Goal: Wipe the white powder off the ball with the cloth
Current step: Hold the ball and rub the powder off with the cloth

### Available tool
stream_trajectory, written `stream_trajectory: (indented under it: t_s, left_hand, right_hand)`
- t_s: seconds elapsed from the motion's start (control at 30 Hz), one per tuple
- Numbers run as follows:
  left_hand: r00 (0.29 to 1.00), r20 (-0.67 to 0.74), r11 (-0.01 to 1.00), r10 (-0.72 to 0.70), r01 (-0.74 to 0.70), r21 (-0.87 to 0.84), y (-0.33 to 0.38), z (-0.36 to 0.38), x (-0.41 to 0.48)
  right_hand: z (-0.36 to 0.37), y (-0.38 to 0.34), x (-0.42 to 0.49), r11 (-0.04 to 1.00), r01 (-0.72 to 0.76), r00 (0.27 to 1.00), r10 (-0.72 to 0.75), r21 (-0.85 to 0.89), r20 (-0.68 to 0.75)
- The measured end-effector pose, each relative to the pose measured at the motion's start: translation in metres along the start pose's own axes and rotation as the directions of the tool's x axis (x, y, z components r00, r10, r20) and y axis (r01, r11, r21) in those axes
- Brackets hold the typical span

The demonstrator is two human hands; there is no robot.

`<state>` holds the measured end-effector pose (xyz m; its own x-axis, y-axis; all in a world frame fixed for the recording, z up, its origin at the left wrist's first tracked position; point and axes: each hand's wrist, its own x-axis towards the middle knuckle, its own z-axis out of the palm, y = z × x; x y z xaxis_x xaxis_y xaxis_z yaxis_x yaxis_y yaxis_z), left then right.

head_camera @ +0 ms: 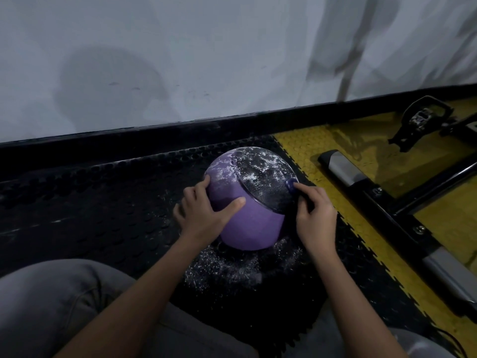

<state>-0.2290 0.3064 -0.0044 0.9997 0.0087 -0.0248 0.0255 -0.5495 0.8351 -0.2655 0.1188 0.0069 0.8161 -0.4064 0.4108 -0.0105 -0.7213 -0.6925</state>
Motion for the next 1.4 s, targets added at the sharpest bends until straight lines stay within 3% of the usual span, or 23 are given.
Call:
stream_trajectory:
  t_s: [0.1, 0.2, 0.3, 0.37, 0.57, 0.77, 0.9, 0.97, 1.07, 1.23, 1.3, 1.4]
  left_hand:
    - [0.998, -0.044, 0.999, 0.049, -0.049, -0.002, 0.000, 0.000, -0.001]
    - [0.995, -0.054, 0.996, 0.084, -0.084, -0.002, 0.000, 0.006, -0.003]
    - [0.993, -0.072, 0.994, 0.097, -0.093, 0.056, 0.002, 0.010, -0.004]
    - [0.994, -0.046, 0.994, 0.096, -0.093, 0.064, 0.002, 0.009, -0.002]
    - [0.993, -0.012, 0.992, 0.113, -0.113, 0.053, 0.003, 0.008, 0.002]
    - [0.994, -0.048, 0.994, 0.096, -0.093, 0.052, -0.004, 0.008, 0.002]
    - [0.996, -0.061, 0.995, 0.065, -0.069, -0.065, 0.001, 0.005, 0.007]
    - [0.999, 0.016, 0.995, 0.046, -0.044, -0.093, 0.003, 0.004, 0.013]
    - [0.992, 0.115, 0.998, 0.052, -0.056, 0.031, 0.003, 0.006, 0.021]
    - [0.997, 0.022, 0.990, 0.075, -0.078, 0.121, 0.002, 0.008, 0.016]
    - [0.997, -0.001, 0.988, 0.082, -0.081, 0.135, 0.001, 0.008, 0.012]
    - [0.993, -0.008, 0.982, 0.121, -0.118, 0.146, 0.000, 0.009, 0.006]
  right_hand:
    - [-0.004, -0.003, 0.001, 1.000, 0.010, 1.000, -0.011, -0.023, -0.024]
    - [0.002, -0.023, -0.019, 0.970, 0.191, 0.980, -0.196, -0.152, -0.021]
    - [0.010, -0.036, -0.039, 0.911, 0.344, 0.939, -0.330, -0.226, 0.097]
    - [0.007, -0.031, -0.031, 0.926, 0.325, 0.945, -0.310, -0.192, 0.102]
    - [-0.008, 0.001, 0.002, 0.986, 0.020, 0.999, -0.027, -0.168, -0.037]
    - [0.007, -0.019, -0.024, 0.936, 0.267, 0.963, -0.271, -0.229, 0.014]
    - [-0.002, -0.010, -0.008, 0.972, 0.158, 0.987, -0.160, -0.176, -0.002]
    - [-0.004, -0.006, -0.004, 0.977, 0.120, 0.991, -0.127, -0.179, -0.030]
    - [0.000, -0.010, -0.009, 0.970, 0.140, 0.987, -0.153, -0.200, -0.051]
    - [0.011, -0.029, -0.027, 0.907, 0.319, 0.946, -0.324, -0.274, 0.028]
    - [0.007, -0.028, -0.018, 0.933, 0.270, 0.962, -0.273, -0.237, 0.023]
    - [-0.005, -0.016, 0.000, 0.981, 0.086, 0.995, -0.092, -0.175, -0.026]
